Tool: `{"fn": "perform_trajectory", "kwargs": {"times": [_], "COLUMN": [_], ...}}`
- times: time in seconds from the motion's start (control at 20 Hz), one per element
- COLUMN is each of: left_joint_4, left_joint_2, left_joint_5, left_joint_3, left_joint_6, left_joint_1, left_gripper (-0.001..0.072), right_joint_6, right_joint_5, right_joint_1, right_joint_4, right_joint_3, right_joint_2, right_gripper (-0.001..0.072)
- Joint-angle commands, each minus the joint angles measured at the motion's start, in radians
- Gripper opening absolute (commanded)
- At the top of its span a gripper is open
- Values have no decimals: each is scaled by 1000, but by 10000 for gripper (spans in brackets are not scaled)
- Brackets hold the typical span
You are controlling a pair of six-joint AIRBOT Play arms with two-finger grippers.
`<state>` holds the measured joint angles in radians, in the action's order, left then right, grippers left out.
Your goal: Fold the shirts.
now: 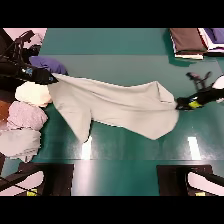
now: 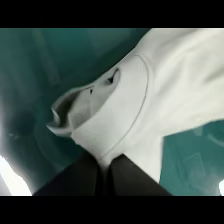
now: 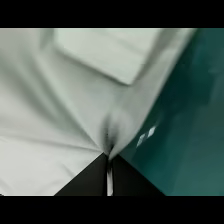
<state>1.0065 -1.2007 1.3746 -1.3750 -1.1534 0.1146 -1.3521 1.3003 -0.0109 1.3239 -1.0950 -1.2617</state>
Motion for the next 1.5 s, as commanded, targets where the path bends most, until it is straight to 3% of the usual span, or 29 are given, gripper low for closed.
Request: {"fn": "perform_trajectory", "kwargs": {"times": [0.0, 0.25, 0.3, 0.35, 0.4, 0.6, 0.75, 1.1, 1.2, 1.45], "left_joint_4": [10, 5, 5, 6, 8, 30, 28, -114, -194, -216], "left_joint_2": [18, -81, -115, -145, -171, -172, -136, -102, -105, -106], "left_joint_5": [48, -99, -135, -173, -207, -126, -32, -272, -339, -422], "left_joint_3": [-5, 65, 71, 71, 71, 71, 155, 534, 577, 599], "left_joint_6": [-2, -2, -2, -26, -60, -73, -69, -69, -38, -31], "left_joint_1": [-1, -1, -1, -1, 2, 69, 148, 152, 152, 152], "left_gripper": [28, 29, 105, 395, 596, 593, 593, 593, 592, 592], "right_joint_6": [-1, -13, -34, -45, -60, -74, -52, -26, -24, -24], "right_joint_5": [55, 44, 35, 35, 47, 151, 164, 125, 115, 117], "right_joint_1": [-64, -1, 14, 24, 27, 4, -35, -77, -77, -77], "right_joint_4": [11, -103, -101, -102, -102, -101, -102, -101, -103, -103], "right_joint_3": [-128, -247, -277, -309, -342, -403, -286, 48, 89, 118], "right_joint_2": [17, -151, -190, -227, -254, -249, -138, 68, 89, 104], "right_gripper": [14, 19, 110, 387, 492, 490, 481, 480, 480, 480]}}
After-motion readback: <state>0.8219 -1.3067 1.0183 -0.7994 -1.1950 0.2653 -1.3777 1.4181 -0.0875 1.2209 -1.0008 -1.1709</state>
